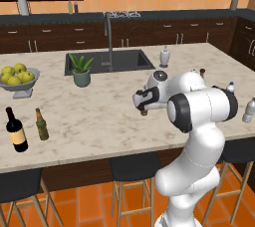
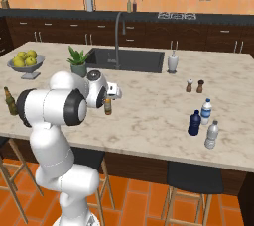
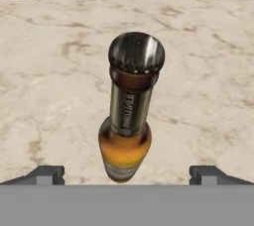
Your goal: Move the plastic bottles in the middle to the plastics group, and the glass bottles in the middle to the glass group.
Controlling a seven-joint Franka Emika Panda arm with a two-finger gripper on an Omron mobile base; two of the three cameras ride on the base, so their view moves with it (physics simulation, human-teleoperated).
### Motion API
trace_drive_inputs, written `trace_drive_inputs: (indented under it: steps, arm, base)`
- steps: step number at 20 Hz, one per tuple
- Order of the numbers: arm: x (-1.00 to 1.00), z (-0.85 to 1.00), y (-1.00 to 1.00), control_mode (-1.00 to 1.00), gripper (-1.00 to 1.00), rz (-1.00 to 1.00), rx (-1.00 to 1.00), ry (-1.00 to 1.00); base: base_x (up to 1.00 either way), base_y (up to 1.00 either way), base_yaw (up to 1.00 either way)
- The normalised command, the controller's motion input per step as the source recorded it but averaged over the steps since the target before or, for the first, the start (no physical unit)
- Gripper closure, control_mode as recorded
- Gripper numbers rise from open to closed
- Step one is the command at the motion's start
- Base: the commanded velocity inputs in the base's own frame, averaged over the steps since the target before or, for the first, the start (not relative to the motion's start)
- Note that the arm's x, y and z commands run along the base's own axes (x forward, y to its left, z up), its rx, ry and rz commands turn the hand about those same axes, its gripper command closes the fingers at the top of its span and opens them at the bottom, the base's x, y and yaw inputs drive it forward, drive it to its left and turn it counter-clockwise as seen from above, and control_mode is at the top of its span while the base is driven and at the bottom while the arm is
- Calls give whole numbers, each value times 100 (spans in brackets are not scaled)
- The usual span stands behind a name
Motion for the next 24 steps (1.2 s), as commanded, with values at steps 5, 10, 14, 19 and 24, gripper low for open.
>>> trace_drive_inputs:
  steps: [5, 10, 14, 19, 24]
  arm:
    - [12, 0, 0, -100, -100, 0, 0, 6]
    - [7, -2, 0, -100, -100, 0, 0, 0]
    - [0, 0, 0, -100, -100, 0, 0, 0]
    - [0, -6, 0, -100, -100, 0, 0, 0]
    - [2, -2, 0, -100, -100, 0, 0, 0]
  base:
    - [0, 0, 0]
    - [0, 0, 0]
    - [0, 0, 0]
    - [0, 0, 0]
    - [0, 0, 0]
